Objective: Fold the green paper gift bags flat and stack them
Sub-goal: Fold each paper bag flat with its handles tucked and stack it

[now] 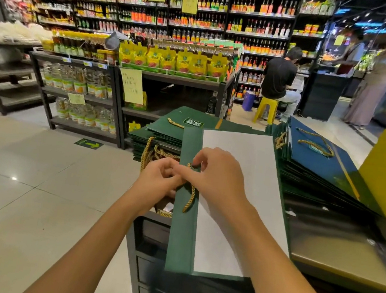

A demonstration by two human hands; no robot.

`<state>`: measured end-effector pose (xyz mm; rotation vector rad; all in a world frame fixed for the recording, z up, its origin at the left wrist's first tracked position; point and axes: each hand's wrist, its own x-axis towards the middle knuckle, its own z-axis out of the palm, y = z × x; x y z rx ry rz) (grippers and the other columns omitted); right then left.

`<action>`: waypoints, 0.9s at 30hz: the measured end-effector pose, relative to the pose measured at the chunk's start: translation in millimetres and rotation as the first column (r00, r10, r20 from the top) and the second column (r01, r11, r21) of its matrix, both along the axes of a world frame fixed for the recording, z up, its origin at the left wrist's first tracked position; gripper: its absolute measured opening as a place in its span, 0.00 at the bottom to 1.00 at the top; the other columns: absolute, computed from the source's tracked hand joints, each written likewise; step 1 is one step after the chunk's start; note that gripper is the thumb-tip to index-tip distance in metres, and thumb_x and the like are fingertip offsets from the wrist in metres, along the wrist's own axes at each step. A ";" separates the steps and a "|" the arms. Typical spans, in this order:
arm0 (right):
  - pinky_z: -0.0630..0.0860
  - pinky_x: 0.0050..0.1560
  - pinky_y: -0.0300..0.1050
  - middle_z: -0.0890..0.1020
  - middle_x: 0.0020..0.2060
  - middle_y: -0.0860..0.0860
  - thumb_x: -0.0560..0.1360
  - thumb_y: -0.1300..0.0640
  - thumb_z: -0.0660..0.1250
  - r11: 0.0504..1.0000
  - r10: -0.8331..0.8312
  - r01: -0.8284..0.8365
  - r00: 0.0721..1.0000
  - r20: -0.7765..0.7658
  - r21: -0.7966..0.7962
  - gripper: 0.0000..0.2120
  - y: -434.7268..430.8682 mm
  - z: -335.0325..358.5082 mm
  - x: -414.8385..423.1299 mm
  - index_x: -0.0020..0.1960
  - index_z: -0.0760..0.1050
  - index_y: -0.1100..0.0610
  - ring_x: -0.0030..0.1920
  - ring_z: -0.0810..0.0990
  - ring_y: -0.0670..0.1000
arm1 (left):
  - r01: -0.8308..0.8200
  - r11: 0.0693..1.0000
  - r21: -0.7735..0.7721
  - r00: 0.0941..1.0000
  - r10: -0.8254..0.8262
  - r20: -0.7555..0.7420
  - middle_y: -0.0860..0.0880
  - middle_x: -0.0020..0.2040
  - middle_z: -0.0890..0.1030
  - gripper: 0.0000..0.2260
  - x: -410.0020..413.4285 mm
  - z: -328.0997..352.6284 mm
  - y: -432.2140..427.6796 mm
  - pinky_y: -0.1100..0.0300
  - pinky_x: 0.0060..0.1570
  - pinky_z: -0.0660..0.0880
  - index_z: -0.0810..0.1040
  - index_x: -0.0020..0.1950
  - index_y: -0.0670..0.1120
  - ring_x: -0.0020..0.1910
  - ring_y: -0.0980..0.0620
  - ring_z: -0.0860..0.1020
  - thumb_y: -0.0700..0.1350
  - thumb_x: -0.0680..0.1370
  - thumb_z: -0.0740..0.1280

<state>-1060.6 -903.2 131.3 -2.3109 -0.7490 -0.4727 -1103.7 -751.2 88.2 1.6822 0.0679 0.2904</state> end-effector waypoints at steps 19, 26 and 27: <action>0.71 0.35 0.34 0.76 0.29 0.47 0.77 0.63 0.69 0.824 0.367 -0.120 0.858 -0.359 0.554 0.09 -43.5 9.1 6.0 0.38 0.80 0.57 0.32 0.72 0.43 | 0.075 0.992 -0.106 0.997 -0.075 0.001 0.39 0.49 0.85 0.08 -0.1 1.9 2.9 0.54 0.37 0.84 0.77 0.57 0.37 0.46 0.43 0.86 0.38 0.80 0.69; 0.72 0.37 0.42 0.76 0.31 0.52 0.76 0.61 0.73 0.885 0.294 -0.145 0.911 -0.290 0.442 0.03 -56.3 4.3 10.3 0.43 0.81 0.57 0.33 0.71 0.46 | 0.064 0.992 -0.108 0.997 -0.068 -0.029 0.39 0.49 0.86 0.08 -0.3 2.2 2.7 0.51 0.40 0.84 0.78 0.57 0.38 0.47 0.42 0.86 0.39 0.80 0.69; 0.71 0.36 0.41 0.75 0.30 0.50 0.76 0.60 0.73 0.902 0.255 -0.142 0.937 -0.238 0.407 0.02 -56.9 2.4 10.8 0.45 0.80 0.55 0.31 0.70 0.45 | 0.061 0.991 -0.115 0.997 -0.065 -0.031 0.39 0.49 0.86 0.08 -0.3 2.3 2.9 0.51 0.39 0.84 0.78 0.57 0.38 0.47 0.41 0.86 0.39 0.80 0.69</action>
